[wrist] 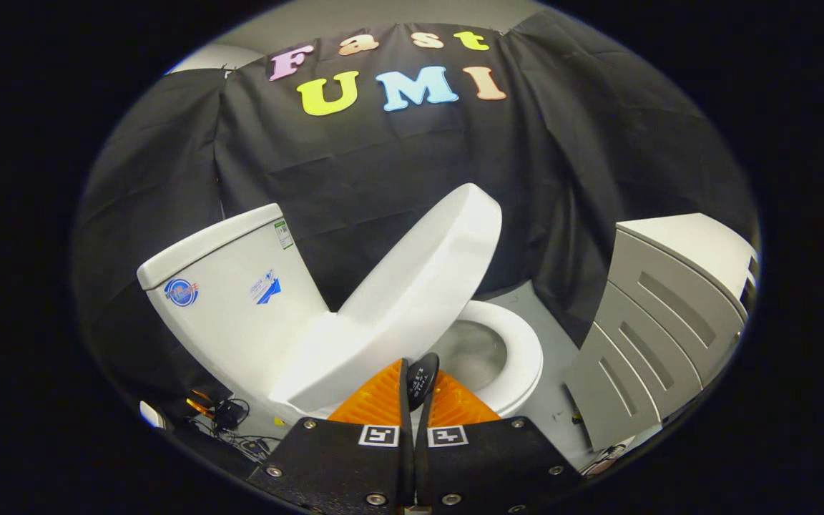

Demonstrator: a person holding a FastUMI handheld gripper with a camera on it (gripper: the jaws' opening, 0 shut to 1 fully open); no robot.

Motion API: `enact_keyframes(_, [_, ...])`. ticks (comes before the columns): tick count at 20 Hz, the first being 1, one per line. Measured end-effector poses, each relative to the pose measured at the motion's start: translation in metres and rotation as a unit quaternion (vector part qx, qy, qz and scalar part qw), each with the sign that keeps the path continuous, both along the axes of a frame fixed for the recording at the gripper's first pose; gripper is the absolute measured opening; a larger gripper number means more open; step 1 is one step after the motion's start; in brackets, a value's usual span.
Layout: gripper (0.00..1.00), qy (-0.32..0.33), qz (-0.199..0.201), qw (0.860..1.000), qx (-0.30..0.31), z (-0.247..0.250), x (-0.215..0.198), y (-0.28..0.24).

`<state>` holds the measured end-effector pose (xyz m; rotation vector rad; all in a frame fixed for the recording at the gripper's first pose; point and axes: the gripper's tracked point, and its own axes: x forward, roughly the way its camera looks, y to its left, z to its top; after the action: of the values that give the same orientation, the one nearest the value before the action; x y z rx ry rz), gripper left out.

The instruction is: Open the toilet lid.

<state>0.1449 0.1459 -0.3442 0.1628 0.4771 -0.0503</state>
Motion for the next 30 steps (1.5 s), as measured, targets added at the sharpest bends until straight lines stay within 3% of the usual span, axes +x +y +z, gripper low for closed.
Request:
enact_keyframes(11, [0.0, -0.011, 0.025, 0.998, -0.059, 0.035, 0.009, 0.032])
enact_keyframes(30, [0.0, -0.038, 0.03, 0.991, -0.127, 0.08, 0.026, 0.1])
